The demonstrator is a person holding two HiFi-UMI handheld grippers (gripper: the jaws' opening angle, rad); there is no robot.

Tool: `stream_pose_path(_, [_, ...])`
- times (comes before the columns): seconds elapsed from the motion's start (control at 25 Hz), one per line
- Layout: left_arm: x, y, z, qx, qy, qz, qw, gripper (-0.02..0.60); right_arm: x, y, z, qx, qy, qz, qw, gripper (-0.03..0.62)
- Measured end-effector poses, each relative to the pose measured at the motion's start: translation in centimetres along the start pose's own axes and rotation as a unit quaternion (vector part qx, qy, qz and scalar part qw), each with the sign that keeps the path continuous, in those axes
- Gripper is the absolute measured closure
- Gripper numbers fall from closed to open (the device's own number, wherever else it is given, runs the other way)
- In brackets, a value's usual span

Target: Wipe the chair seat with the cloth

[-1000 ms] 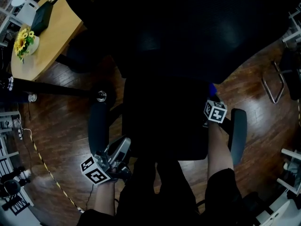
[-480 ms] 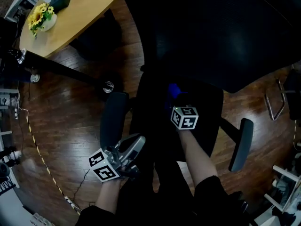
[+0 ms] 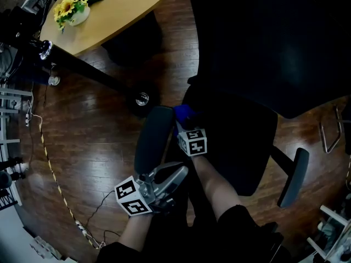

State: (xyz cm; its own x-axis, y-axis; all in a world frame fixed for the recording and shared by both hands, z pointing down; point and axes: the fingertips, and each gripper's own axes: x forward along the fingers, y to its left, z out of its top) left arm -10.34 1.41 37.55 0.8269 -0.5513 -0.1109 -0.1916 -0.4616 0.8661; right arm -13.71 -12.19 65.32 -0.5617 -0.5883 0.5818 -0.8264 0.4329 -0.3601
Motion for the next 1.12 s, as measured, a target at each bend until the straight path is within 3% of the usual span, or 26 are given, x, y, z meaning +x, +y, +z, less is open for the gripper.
stream_pose_path(0.2, [-0.2, 0.1, -0.4, -0.001, 0.009, 0.003, 1.0000, 0.589, -1.8, -2.9, -1.1, -0.015, 0.002, -0.036, 0.999, 0.530])
stream_pose_path(0.4, [0.5, -0.3, -1.1, -0.004, 0.024, -0.002, 0.9997, 0.589, -7.1, -10.9, -3.9, 0.034, 0.001, -0.116, 0.993, 0.530])
stream_pose_path(0.64, [1.7, -0.8, -2.3, -0.005, 0.043, -0.010, 0.9990, 0.589, -18.6, -22.1, -7.9, 0.071, -0.002, -0.234, 0.970, 0.530])
stream_pose_path(0.84, [2.9, -0.7, -2.4, -0.002, 0.043, -0.016, 0.9989, 0.589, -27.3, -27.3, -10.4, 0.092, 0.003, -0.307, 0.947, 0.530])
stream_pose_path(0.96, [3.6, -0.8, -2.5, -0.001, 0.043, -0.018, 0.9989, 0.589, -30.4, -28.4, -11.7, 0.109, -0.008, -0.329, 0.938, 0.530])
stream_pose_path(1.12, [3.7, -1.0, -2.4, 0.002, 0.043, -0.021, 0.9989, 0.589, -30.4, -28.8, -11.8, 0.108, -0.011, -0.327, 0.939, 0.530])
